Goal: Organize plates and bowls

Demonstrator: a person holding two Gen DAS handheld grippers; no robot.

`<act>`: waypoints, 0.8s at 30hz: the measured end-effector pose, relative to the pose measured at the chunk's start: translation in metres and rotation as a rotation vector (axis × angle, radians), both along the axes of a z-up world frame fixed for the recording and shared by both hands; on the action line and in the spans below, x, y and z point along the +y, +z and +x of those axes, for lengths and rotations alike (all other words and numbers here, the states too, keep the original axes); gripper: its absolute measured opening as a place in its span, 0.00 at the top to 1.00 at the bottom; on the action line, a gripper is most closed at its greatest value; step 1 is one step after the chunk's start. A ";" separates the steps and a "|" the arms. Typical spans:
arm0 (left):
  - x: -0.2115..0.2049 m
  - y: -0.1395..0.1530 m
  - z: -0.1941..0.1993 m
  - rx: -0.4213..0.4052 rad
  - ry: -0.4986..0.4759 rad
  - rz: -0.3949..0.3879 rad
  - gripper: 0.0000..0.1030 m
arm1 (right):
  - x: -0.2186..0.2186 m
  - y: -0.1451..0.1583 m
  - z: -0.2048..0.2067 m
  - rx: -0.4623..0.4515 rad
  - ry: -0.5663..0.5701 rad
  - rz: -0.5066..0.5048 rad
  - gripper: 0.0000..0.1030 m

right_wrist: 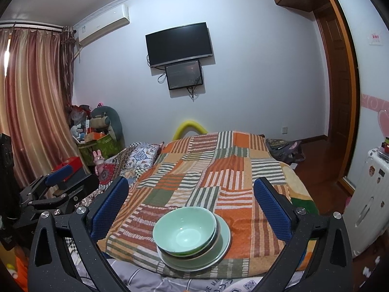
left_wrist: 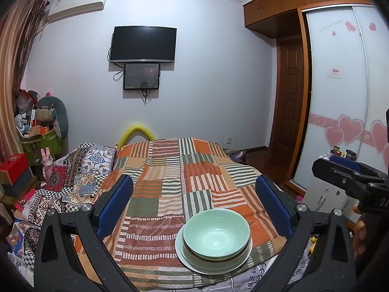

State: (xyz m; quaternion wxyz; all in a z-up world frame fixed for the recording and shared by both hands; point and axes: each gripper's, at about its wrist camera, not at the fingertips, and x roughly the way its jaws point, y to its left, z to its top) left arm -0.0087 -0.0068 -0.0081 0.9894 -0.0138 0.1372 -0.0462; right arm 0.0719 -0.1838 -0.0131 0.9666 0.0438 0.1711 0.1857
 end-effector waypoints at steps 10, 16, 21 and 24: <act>-0.003 0.001 -0.001 -0.003 -0.005 0.006 0.01 | -0.002 0.002 -0.003 -0.010 0.003 -0.001 0.01; -0.003 0.002 -0.003 -0.010 -0.015 0.010 0.00 | -0.003 0.003 -0.005 -0.009 0.002 0.004 0.01; -0.003 0.003 -0.002 -0.010 -0.020 0.012 0.00 | -0.003 0.002 -0.004 -0.008 0.003 -0.001 0.00; -0.002 0.003 -0.003 -0.012 -0.028 0.005 0.00 | -0.003 0.002 -0.005 -0.010 0.004 -0.005 0.00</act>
